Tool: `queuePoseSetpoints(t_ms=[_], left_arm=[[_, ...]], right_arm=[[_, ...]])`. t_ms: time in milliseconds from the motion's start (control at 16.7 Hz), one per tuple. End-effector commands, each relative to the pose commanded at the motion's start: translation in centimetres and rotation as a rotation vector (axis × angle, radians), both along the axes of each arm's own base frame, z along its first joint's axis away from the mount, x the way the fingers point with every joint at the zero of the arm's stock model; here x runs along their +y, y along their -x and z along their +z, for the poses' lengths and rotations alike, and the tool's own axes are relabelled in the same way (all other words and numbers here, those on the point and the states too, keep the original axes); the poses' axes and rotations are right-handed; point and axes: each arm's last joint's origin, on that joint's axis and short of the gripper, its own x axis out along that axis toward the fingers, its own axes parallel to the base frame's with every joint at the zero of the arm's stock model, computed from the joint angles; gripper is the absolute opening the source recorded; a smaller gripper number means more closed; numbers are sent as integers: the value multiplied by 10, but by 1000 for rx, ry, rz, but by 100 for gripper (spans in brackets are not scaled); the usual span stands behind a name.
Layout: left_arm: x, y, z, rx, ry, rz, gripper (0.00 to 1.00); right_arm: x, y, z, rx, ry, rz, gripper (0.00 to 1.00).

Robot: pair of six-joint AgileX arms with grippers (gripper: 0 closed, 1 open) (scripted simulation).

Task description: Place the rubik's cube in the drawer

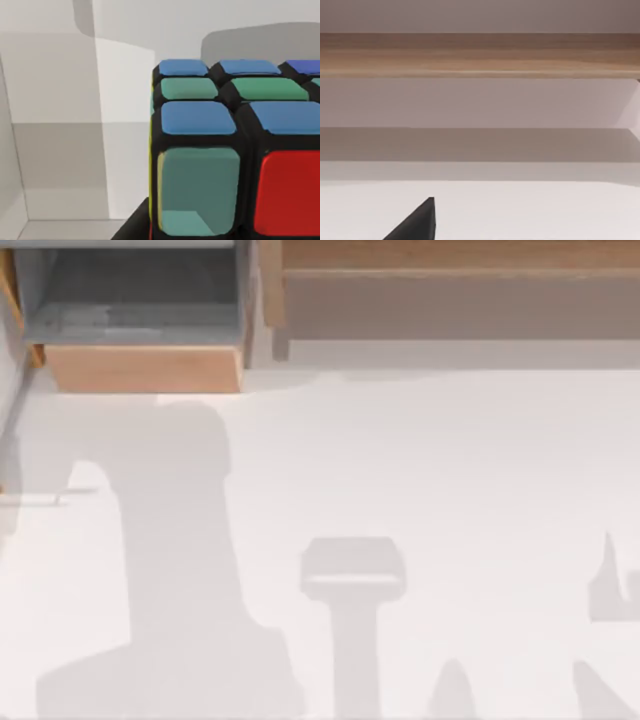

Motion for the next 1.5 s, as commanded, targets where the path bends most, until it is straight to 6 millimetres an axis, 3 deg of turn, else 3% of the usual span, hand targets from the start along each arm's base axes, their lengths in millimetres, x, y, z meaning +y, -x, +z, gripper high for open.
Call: queuePoseSetpoints(t_ms=[120,480,1260,1500], left_arm=[[8,0,-18,40,21,16,0],[8,0,-19,42,22,16,0],[8,0,-19,42,22,16,98],[8,0,-19,42,22,16,100]], right_arm=[[0,0,0,0,0,0,100],[0,0,0,0,0,0,100],[0,0,0,0,0,0,100],[0,0,0,0,0,0,100]])
